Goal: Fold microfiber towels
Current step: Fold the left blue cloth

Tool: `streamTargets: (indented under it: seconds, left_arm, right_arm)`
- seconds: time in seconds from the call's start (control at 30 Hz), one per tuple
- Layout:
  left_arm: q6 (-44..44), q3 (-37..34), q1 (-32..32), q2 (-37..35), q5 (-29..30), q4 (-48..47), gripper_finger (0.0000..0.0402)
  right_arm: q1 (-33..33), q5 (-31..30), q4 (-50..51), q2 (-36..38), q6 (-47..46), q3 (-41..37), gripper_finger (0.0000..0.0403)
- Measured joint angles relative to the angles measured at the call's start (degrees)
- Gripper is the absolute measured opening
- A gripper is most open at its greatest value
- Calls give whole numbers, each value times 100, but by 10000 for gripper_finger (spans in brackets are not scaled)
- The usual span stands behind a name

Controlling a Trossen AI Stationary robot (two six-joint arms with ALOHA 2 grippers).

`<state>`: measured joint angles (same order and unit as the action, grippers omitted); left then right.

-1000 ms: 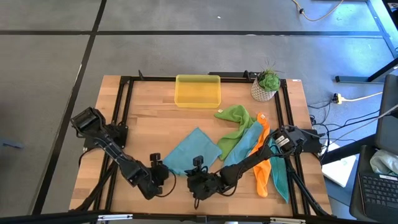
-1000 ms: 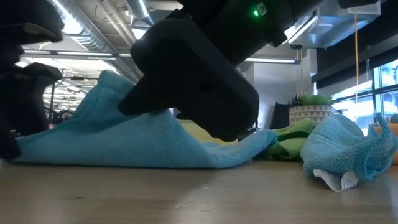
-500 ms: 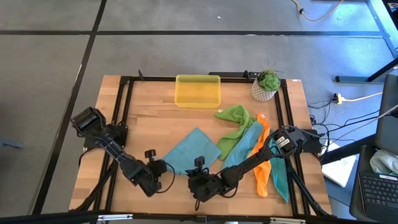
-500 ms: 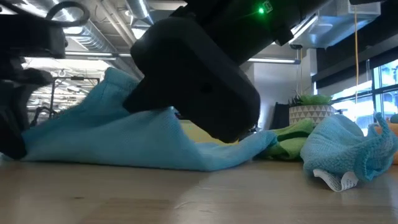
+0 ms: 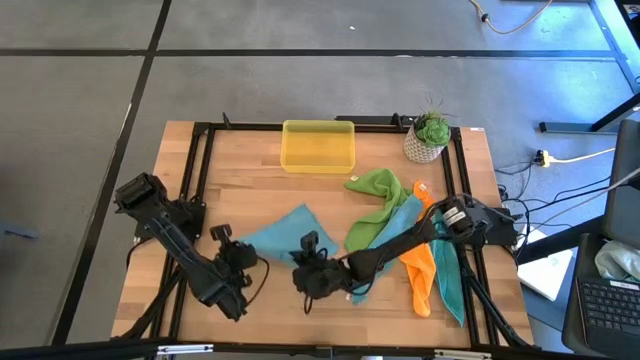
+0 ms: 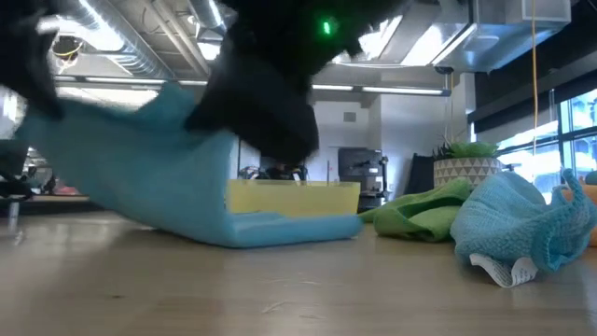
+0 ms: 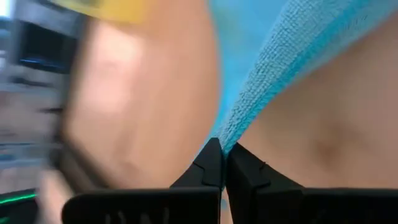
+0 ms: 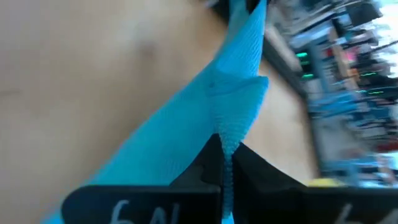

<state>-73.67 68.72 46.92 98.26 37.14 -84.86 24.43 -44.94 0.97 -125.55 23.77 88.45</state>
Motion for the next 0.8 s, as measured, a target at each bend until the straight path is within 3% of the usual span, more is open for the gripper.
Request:
streamTargets:
  seconds: [0.07, 0.17, 0.57, 0.73, 0.8]
  left_arm:
    - [-280, 203, -87, -1, 290, -581, 0]
    - [96, 209, -334, -266, 786, -491, 0]
    - [1458, 304, -1922, -1732, 2585, -530, 0]
    - [2266, 477, -2398, -2452, 2968, -486, 0]
    - [2488, 499, -2468, -2698, 3070, -440, 0]
  right_arm:
    - [-133, -314, 97, 279, 421, 4, 7]
    - [-411, -403, 234, 709, 976, 5, 7]
    - [-1481, 360, 536, 2073, 2103, 4, 7]
    - [-1732, 499, 494, 2384, 2396, 4, 7]
    - [-1821, 836, 499, 2487, 2450, 4, 7]
